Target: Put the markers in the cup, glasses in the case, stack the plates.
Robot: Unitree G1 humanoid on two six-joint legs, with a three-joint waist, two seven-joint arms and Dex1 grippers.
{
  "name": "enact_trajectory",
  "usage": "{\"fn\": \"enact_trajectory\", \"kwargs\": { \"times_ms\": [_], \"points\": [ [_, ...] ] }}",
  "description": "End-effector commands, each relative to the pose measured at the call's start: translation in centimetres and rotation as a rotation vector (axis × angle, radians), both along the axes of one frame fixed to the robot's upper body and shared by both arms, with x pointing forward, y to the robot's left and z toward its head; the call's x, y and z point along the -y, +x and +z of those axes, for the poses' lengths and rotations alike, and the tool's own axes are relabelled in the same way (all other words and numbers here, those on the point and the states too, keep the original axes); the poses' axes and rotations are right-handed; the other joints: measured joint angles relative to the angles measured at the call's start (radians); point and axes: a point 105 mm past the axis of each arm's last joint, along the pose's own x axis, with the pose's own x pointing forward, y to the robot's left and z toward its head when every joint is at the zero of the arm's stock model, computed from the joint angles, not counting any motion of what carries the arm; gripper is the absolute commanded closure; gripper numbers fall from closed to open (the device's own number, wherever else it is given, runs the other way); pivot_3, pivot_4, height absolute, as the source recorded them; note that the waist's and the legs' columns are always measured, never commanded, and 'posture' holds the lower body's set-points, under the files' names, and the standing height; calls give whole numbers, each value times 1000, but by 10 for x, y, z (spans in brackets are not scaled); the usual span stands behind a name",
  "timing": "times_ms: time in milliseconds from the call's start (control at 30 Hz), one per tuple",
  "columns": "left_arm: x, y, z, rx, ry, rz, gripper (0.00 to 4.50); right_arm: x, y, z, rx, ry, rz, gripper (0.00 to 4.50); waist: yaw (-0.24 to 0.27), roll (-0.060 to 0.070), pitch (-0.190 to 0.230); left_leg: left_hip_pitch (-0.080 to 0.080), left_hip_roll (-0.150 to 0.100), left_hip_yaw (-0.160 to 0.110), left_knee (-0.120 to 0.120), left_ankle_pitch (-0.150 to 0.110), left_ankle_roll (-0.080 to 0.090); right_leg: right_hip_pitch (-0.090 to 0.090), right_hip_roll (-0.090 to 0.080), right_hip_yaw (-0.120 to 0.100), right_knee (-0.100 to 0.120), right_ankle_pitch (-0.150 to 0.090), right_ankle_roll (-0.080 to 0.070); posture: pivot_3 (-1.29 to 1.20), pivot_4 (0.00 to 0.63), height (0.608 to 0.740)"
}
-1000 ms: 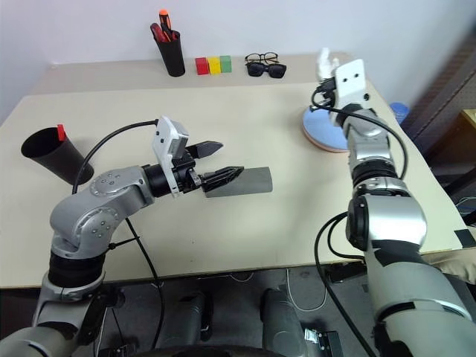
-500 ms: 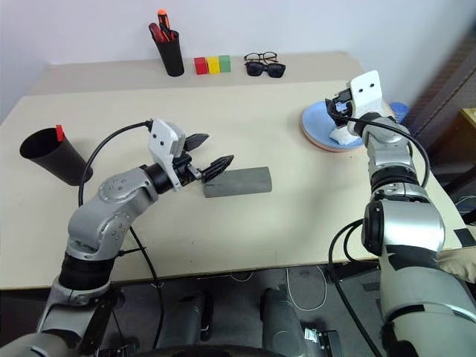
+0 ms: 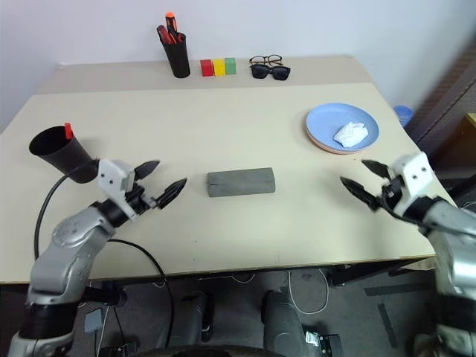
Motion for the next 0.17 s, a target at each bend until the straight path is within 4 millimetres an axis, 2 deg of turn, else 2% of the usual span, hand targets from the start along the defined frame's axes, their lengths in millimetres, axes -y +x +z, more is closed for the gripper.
{"fn": "enact_trajectory", "kwargs": {
  "times_ms": [33,167],
  "points": [
    [-9,-13,12,37,6,-9,0,-5,-15,20,61,15,7,1201,-1,0,0,0,0,0,0,0,0,0,0,0,-1,0,0,0,150,740],
    [-13,-19,7,11,10,-13,0,2,-16,20,61,29,-35,1201,-1,0,0,0,0,1,1,0,-1,0,-1,0,-3,-1,1,0,150,740]
  ]
}}
